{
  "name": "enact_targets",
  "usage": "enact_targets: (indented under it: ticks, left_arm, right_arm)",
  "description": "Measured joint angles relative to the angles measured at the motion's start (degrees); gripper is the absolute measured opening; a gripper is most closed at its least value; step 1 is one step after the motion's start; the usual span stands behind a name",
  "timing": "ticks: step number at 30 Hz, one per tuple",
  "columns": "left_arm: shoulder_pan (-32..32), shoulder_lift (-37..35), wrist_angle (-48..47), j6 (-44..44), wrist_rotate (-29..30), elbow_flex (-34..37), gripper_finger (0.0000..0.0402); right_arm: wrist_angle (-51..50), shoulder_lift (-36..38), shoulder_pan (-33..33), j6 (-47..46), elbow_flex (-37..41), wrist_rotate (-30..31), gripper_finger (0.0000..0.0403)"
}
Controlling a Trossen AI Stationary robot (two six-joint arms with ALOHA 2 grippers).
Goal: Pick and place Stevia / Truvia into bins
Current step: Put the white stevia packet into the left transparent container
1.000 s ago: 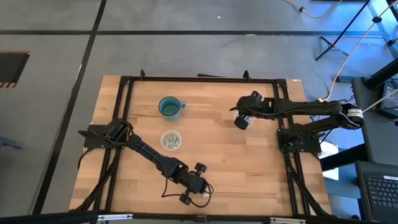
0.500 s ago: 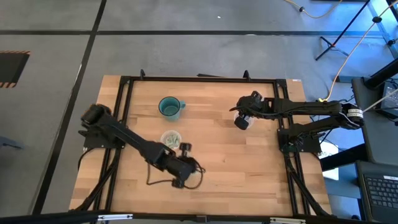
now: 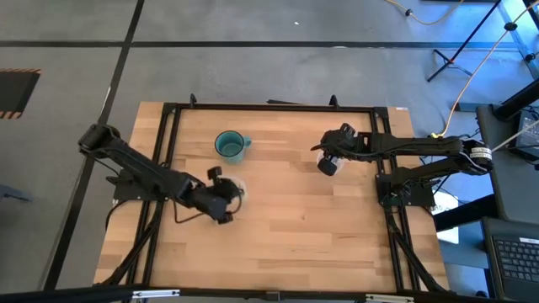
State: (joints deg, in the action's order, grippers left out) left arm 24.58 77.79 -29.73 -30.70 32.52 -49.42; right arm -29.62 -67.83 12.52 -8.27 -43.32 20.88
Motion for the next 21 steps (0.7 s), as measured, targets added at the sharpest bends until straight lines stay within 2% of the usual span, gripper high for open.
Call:
enact_targets:
  ticks: [3,9,21]
  left_arm:
    - [-1.04,-2.75,3.62,-2.18,2.13,5.86,0.0002]
    - [-2.81,-3.06,8.96,-1.75,1.53,12.45,0.0002]
    - [-3.82,-2.86,9.41,-4.05,-0.88,15.13,0.0013]
  right_arm:
    - [-0.03,0.0,0.01,0.0,0.01,0.0,0.0102]
    - [-0.01,0.0,0.01,-0.13,0.01,0.0,0.0102]
    - [0.01,0.0,-0.01,-0.2,-0.01,0.0,0.0102]
